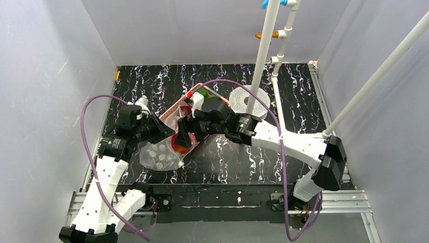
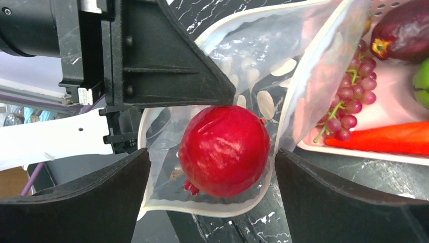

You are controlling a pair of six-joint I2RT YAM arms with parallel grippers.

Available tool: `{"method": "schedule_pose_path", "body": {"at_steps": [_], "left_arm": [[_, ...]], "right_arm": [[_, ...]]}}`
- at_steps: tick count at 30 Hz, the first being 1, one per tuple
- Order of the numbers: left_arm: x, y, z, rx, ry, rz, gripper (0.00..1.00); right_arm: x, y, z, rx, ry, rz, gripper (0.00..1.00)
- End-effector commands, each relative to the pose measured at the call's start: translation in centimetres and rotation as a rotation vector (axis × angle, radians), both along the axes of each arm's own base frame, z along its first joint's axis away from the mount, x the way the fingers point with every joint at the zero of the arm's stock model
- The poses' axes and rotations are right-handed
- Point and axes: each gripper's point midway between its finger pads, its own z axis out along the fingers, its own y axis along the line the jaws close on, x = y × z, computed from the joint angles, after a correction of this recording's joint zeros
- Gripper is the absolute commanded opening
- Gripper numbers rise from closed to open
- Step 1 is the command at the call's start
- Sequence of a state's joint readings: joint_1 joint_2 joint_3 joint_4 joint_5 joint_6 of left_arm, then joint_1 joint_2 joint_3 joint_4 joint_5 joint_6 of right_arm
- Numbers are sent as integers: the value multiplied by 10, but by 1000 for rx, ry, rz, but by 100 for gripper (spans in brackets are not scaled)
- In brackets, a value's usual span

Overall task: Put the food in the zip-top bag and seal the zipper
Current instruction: Place the fake fruit in the zipper food storage bag.

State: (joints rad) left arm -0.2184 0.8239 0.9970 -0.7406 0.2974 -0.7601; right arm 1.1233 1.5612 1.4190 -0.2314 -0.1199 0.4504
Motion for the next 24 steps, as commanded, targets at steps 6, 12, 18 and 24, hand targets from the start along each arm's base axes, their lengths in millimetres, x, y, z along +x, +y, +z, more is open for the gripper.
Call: {"method": "schedule_pose_path", "body": {"at_steps": [6, 12, 18, 24], "left_arm": [[2, -3, 5, -2, -17, -20, 0], [4, -5, 9, -8, -20, -30, 0], [4, -4, 17, -6, -34, -30, 0], [1, 2, 24, 23, -59, -18, 0]], "right_arm": [[13, -48, 44, 110, -6, -149, 82], [17, -53, 9, 41, -5, -168, 62], [15, -32, -24, -25, 45, -120, 55], [17, -23, -42, -97, 38, -113, 39]]}}
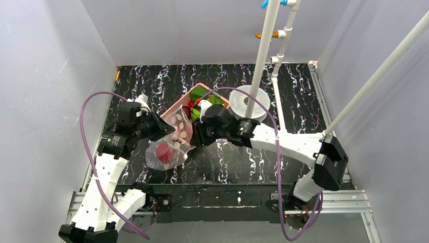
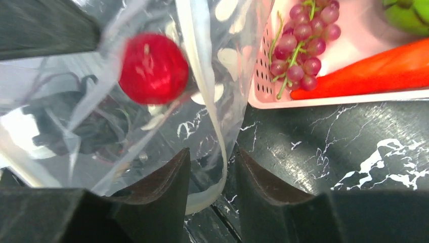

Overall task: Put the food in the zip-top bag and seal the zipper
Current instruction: Place the fake fruit in the zipper food storage bag.

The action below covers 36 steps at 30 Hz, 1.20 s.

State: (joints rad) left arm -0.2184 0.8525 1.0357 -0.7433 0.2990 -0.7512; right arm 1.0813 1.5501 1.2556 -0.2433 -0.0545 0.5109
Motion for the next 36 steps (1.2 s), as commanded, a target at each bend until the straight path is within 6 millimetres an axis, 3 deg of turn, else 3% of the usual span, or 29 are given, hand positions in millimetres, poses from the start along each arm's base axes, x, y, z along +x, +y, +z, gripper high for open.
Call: {"method": "schedule_pose_path", "body": {"at_steps": [1, 6, 11, 14, 18, 20, 23, 29, 33, 36], "left_arm": [[-5, 7, 15, 41, -53, -4, 0], [-7, 43, 12, 251, -91, 53, 0], [-12, 95, 16, 542, -101, 129, 0], [-14, 97, 24, 555, -153, 112, 0], [-13, 98, 14, 551, -210, 123, 0], [-14, 102, 6, 570, -202, 140, 0], [-15, 112, -1, 619, -191, 160, 0], [-6, 125, -7, 713, -168, 176, 0], [1, 125, -18, 725, -154, 174, 0], [3, 125, -30, 726, -146, 177, 0]], "right_arm": [[3, 11, 33, 58, -68, 17, 34], [4, 28, 75, 143, -107, 61, 15], [0, 56, 125, 250, -137, 134, 10], [0, 72, 132, 264, -124, 166, 10], [-1, 91, 111, 232, -62, 195, 12], [-2, 95, 105, 220, -36, 207, 20], [-5, 96, 110, 233, -44, 224, 40], [4, 78, 146, 248, -154, 185, 70], [10, 59, 177, 266, -238, 135, 81], [27, 39, 187, 252, -339, 33, 91]]}}
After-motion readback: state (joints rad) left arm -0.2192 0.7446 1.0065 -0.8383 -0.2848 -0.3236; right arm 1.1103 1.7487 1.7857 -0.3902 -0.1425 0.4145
